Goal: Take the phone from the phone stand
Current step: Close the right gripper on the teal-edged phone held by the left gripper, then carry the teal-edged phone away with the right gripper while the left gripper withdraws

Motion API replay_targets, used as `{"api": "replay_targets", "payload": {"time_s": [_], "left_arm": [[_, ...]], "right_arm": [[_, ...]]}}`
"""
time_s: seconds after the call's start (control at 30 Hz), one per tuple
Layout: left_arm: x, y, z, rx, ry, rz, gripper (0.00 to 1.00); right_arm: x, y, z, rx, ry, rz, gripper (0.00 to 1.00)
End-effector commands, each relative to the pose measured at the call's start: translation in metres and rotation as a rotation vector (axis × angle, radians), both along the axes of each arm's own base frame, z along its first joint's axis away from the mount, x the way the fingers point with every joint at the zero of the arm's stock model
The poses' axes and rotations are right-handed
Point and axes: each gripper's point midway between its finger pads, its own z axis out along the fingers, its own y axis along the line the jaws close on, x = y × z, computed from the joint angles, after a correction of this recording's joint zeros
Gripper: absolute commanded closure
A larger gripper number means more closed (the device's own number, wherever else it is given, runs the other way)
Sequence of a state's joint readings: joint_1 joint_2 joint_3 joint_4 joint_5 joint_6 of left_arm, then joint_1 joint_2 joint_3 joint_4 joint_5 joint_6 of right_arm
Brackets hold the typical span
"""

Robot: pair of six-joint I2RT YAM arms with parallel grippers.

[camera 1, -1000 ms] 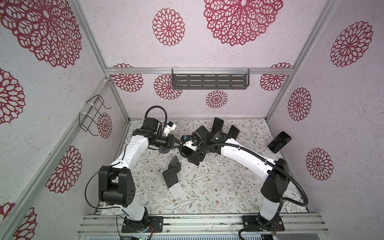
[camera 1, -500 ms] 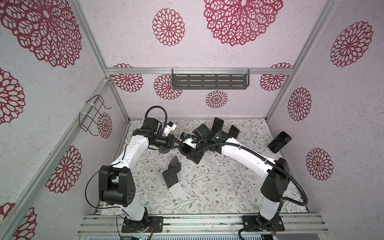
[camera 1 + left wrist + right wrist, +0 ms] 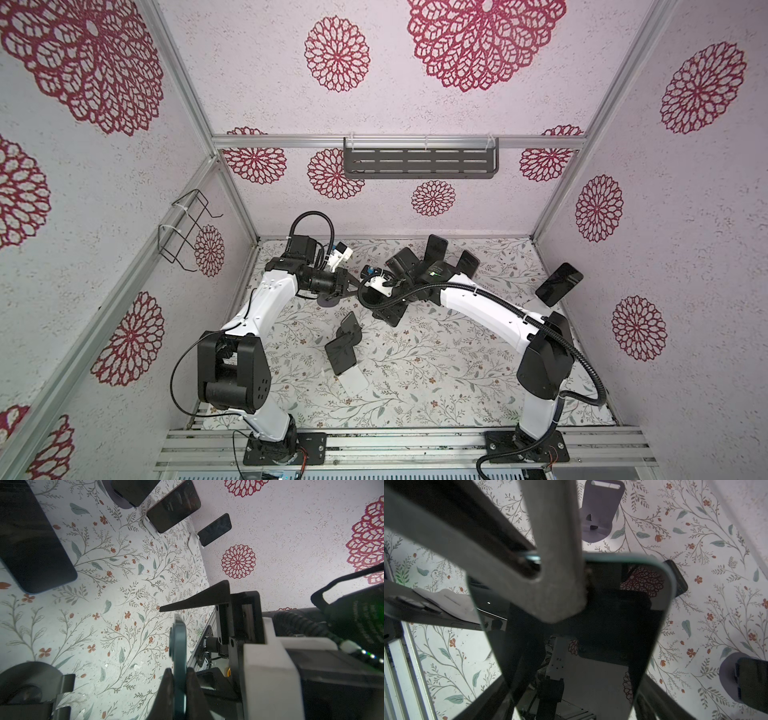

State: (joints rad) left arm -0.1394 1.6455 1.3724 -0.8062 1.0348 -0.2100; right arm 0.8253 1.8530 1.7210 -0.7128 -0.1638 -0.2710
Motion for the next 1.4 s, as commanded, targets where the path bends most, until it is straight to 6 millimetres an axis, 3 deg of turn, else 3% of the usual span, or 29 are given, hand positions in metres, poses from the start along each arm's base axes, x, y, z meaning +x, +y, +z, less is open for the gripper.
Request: {"api": "replay_targets", "payload": {"time_s": [0.0, 0.3, 0.53, 0.73, 1.03, 1.13, 1.37], "left_arm": [[0.0, -0.006, 0.014, -0.043, -0.035, -0.032, 1.0], [0.001, -0.003, 0.013, -0.015, -0.057, -0.026, 0.98], [0.002, 0.001, 0.015, 0.016, -0.102, -0.022, 0.55], [0.013, 0.02, 0.025, 0.063, -0.181, 0.061, 0.41], [0.039, 0.061, 0.039, 0.222, -0.347, 0.306, 0.37], [0.045, 0.074, 0.042, 0.268, -0.38, 0.377, 0.37], [0.053, 0.097, 0.04, 0.344, -0.39, 0.483, 0.37]], "right_arm": [[0.009, -0.002, 0.009, 0.045, -0.01, -0.048, 0.19], [0.02, -0.005, 0.024, 0.13, -0.026, -0.147, 0.36], [0.024, -0.013, 0.021, 0.125, -0.028, -0.213, 0.41], [0.026, -0.018, 0.01, 0.145, 0.05, -0.307, 0.43], [0.025, -0.05, -0.012, 0.073, 0.204, -0.644, 0.75], [0.024, -0.057, -0.021, 0.05, 0.243, -0.747, 0.99], [0.014, -0.059, -0.064, -0.003, 0.36, -0.906, 1.0]]}}
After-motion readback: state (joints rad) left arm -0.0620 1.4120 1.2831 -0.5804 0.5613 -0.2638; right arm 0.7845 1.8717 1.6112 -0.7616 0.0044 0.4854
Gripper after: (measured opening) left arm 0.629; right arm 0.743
